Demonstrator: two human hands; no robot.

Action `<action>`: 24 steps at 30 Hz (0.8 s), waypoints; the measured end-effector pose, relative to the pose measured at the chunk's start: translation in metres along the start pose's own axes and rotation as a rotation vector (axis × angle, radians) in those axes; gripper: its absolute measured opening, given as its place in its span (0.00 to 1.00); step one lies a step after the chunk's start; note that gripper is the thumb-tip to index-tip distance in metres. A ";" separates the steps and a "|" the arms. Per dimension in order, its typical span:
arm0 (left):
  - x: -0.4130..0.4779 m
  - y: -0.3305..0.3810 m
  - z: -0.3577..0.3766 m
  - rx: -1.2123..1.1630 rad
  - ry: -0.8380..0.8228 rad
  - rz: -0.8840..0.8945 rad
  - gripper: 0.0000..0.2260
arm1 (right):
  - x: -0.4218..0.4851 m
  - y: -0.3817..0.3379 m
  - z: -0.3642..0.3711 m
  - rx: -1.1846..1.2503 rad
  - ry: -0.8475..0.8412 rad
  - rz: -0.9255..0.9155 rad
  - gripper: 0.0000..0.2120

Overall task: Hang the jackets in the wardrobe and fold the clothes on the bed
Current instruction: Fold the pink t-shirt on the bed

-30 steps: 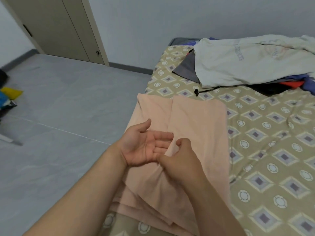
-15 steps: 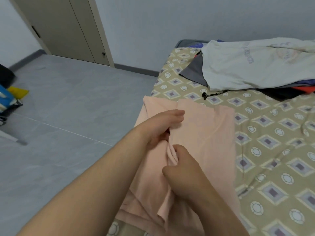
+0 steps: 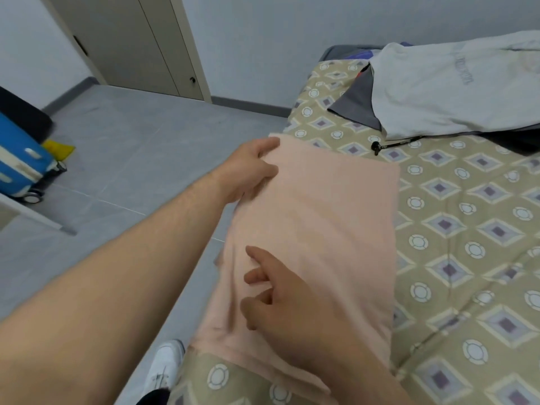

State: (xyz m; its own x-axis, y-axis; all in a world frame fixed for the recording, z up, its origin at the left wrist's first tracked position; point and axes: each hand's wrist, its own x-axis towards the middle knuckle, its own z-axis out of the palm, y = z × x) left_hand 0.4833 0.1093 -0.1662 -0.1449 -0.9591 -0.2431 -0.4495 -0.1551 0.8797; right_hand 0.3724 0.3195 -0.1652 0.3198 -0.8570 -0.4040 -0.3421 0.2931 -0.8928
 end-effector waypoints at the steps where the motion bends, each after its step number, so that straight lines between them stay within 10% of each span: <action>1: -0.006 -0.008 -0.001 -0.014 0.022 -0.032 0.28 | 0.001 0.003 0.000 -0.031 0.002 0.024 0.31; 6: -0.062 -0.055 -0.001 -0.075 0.122 -0.231 0.04 | 0.007 0.009 -0.007 0.016 0.064 0.126 0.19; 24: -0.154 -0.064 -0.022 -0.082 -0.042 -0.599 0.06 | 0.013 0.014 -0.020 0.078 0.177 0.208 0.15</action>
State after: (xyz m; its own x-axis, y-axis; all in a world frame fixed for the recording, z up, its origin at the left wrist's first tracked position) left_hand 0.5535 0.2622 -0.1759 0.0771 -0.6897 -0.7200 -0.3942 -0.6844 0.6134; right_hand 0.3544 0.3037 -0.1789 0.0878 -0.8336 -0.5454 -0.3132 0.4966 -0.8095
